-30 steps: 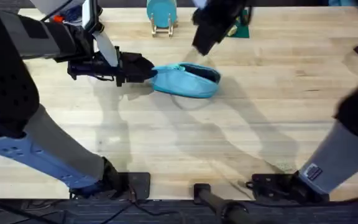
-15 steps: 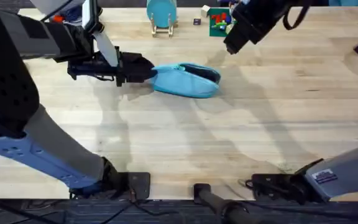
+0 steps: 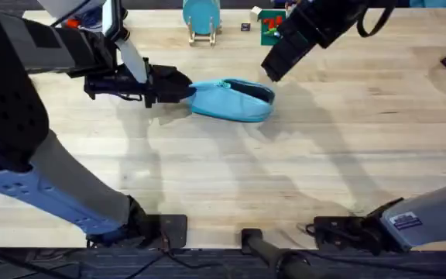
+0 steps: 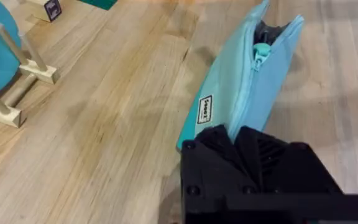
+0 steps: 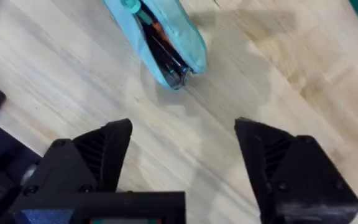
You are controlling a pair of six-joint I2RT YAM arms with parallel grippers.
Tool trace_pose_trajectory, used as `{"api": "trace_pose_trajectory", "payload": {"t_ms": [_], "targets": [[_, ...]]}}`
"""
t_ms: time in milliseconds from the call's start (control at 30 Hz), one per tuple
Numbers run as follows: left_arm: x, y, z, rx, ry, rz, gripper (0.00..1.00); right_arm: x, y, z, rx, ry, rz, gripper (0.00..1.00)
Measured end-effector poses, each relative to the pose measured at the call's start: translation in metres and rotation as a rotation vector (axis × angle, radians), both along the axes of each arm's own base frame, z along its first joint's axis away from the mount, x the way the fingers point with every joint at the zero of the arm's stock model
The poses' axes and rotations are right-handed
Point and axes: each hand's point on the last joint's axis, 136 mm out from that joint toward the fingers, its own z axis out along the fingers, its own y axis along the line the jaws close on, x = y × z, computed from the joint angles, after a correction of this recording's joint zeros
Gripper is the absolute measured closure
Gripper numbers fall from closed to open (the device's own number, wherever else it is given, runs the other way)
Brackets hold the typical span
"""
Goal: Unzip the bag, pick up the pens from the table one at a time and place them inside, then zip the bag closed.
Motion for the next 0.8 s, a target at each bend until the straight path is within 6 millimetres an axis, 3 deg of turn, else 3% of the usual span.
{"api": "trace_pose_trajectory", "payload": {"t_ms": [167, 500, 800], "targets": [[0.0, 0.0, 0.0, 0.0, 0.0, 0.0, 0.962, 0.0, 0.003, 0.0, 0.036, 0.029, -0.118, 0.004], [0.0, 0.0, 0.0, 0.0, 0.0, 0.0, 0.962, 0.002, 0.044, 0.016, 0.304, 0.126, -0.286, 0.004], [0.0, 0.0, 0.0, 0.0, 0.0, 0.0, 0.962, 0.01, 0.065, 0.03, 0.458, 0.17, -0.337, 0.005]]}}
